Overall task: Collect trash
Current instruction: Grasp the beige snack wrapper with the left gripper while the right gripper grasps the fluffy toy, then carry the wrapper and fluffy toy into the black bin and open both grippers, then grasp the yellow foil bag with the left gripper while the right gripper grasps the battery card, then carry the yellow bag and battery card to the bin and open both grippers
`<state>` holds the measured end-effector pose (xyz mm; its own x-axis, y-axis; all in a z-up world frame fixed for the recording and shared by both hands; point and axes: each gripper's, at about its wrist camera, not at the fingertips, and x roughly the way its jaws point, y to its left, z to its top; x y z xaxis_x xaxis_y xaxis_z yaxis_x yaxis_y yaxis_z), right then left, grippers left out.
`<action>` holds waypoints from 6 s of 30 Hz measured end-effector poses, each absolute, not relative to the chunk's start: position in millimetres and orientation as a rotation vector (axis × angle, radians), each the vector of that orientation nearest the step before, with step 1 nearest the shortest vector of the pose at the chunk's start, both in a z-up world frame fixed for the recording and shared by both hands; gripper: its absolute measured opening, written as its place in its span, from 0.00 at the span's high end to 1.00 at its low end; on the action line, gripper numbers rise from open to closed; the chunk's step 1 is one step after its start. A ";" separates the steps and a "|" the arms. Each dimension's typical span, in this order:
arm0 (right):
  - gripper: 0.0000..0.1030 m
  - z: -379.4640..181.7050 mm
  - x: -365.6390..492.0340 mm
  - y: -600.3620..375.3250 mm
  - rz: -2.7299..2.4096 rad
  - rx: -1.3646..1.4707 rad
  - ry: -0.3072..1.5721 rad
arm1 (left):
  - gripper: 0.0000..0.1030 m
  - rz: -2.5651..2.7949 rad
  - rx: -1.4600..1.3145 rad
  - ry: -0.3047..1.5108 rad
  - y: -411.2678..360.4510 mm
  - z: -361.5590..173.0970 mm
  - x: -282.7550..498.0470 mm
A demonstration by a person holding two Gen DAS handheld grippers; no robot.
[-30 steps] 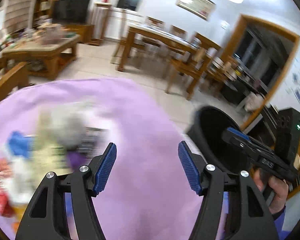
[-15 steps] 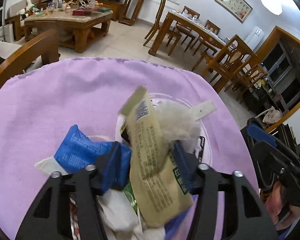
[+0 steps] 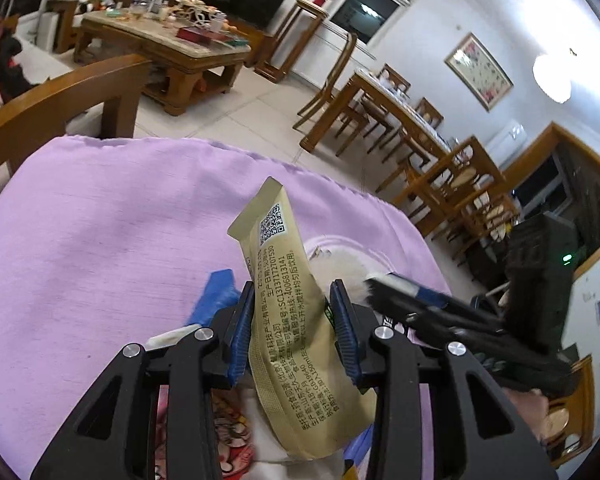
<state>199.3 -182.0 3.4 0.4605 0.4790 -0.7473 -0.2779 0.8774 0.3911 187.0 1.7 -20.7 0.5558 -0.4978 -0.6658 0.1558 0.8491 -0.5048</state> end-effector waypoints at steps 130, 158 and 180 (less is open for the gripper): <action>0.47 -27.4 163.6 -269.7 0.397 0.588 1.038 | 0.29 -0.395 -0.042 0.863 -40.9 -10.8 37.9; 0.98 60.0 41.0 -301.5 0.383 0.398 0.642 | 0.25 -0.282 0.029 0.936 -69.6 -32.1 18.1; 0.98 75.9 -10.8 -396.3 0.372 0.473 0.557 | 0.71 -0.436 -0.180 0.831 -91.7 3.3 4.3</action>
